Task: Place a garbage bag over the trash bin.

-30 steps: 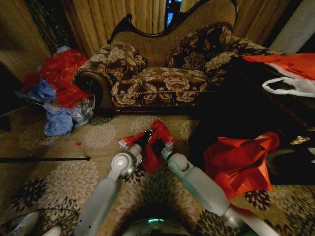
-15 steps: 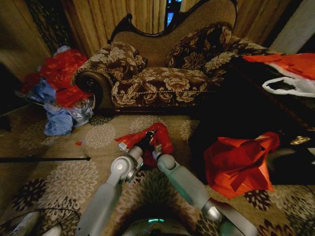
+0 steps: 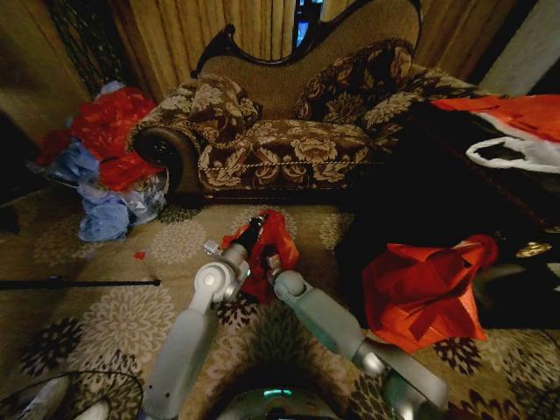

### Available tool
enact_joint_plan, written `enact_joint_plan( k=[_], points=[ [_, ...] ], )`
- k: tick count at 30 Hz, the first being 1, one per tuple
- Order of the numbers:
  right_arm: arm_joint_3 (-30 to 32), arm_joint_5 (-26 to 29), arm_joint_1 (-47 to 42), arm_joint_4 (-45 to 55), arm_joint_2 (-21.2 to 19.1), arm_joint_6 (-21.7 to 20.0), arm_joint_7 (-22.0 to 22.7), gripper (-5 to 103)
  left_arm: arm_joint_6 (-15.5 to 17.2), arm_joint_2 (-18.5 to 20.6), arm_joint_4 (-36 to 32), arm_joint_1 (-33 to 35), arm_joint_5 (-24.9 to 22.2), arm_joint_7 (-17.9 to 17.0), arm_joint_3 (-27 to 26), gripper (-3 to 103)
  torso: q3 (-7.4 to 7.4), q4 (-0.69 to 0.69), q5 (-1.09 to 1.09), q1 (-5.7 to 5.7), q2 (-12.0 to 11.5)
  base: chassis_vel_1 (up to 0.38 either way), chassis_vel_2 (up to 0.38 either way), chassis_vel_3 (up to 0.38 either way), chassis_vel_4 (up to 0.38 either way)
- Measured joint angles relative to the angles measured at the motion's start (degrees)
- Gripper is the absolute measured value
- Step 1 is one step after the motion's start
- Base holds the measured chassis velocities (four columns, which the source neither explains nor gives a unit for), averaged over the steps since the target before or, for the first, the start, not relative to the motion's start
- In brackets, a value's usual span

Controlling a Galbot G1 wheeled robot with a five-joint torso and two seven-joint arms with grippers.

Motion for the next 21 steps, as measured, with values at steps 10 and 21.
enact_joint_plan(
  k=[10, 21],
  points=[
    [-0.3, 9.4, 4.1, -6.8, 3.8, -7.1, 3.2, 0, -0.3, 0.0, 7.6, -1.8, -0.1, 0.1, -2.6, 0, 0.00, -0.01, -0.01, 0.00, 0.0, 0.000, 0.000, 0.000, 0.000],
    [4.7, 10.6, 7.4, -21.4, 9.4, -10.2, 4.9, 0, -0.3, 0.1, 10.3, -1.0, 0.0, 0.2, -4.2, 0, 0.00, 0.01, 0.02, 0.00, 0.0, 0.000, 0.000, 0.000, 0.000]
  ],
)
